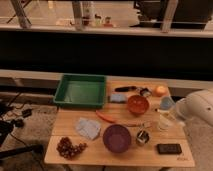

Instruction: Place banana in paper cup

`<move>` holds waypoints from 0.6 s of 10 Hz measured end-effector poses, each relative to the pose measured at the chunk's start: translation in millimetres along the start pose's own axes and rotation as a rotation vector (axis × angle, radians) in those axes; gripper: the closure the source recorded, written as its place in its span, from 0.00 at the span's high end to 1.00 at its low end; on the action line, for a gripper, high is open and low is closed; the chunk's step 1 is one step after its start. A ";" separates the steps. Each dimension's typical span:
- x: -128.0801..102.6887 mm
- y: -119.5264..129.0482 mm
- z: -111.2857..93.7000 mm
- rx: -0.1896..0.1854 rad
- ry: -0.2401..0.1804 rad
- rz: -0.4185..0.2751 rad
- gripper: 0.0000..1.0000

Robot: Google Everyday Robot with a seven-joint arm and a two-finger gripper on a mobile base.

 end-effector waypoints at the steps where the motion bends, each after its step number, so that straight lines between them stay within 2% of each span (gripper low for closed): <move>1: 0.2 0.0 0.0 0.000 0.000 0.000 0.04; 6: 0.1 0.0 0.0 0.000 0.000 0.000 0.55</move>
